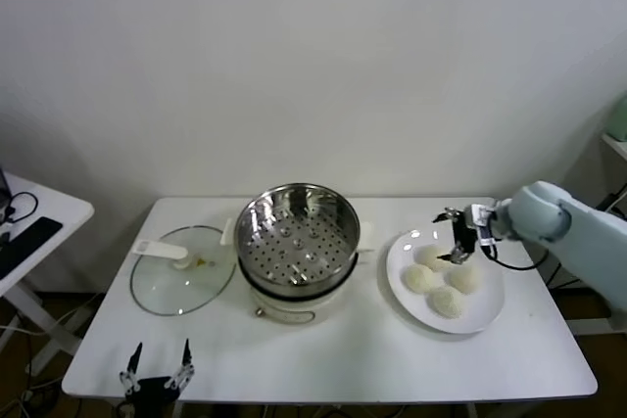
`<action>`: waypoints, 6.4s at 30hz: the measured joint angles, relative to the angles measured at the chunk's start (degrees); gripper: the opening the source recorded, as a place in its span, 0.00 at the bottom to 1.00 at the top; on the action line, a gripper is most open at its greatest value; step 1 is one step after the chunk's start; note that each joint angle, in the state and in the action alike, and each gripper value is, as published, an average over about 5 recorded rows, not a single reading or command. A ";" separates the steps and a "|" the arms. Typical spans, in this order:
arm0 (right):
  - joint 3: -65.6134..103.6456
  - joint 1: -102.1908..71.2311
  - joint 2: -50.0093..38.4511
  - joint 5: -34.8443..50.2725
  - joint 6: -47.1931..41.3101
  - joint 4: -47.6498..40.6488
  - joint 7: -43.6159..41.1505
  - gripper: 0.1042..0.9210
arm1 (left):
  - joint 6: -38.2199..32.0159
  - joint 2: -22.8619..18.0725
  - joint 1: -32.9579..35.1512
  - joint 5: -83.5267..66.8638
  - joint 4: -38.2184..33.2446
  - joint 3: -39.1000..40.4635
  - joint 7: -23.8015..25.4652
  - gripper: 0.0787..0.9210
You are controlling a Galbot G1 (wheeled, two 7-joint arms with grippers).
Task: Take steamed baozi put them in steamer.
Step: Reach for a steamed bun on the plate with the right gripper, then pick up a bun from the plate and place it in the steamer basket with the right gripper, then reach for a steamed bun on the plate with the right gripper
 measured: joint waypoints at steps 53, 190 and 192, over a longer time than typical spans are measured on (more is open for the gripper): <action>2.63 -6.61 23.09 -9.83 5.38 -33.47 -4.93 0.75 | -2.13 0.00 0.31 5.62 3.25 -1.10 -0.05 0.88; -37.69 25.44 11.98 24.53 -3.12 1.66 6.43 0.88 | -3.85 0.00 -2.52 10.69 8.51 -0.19 -1.88 0.88; -36.81 23.91 11.17 24.51 -5.43 2.60 7.89 0.88 | -3.88 0.00 -2.50 10.85 8.61 -0.20 -1.89 0.88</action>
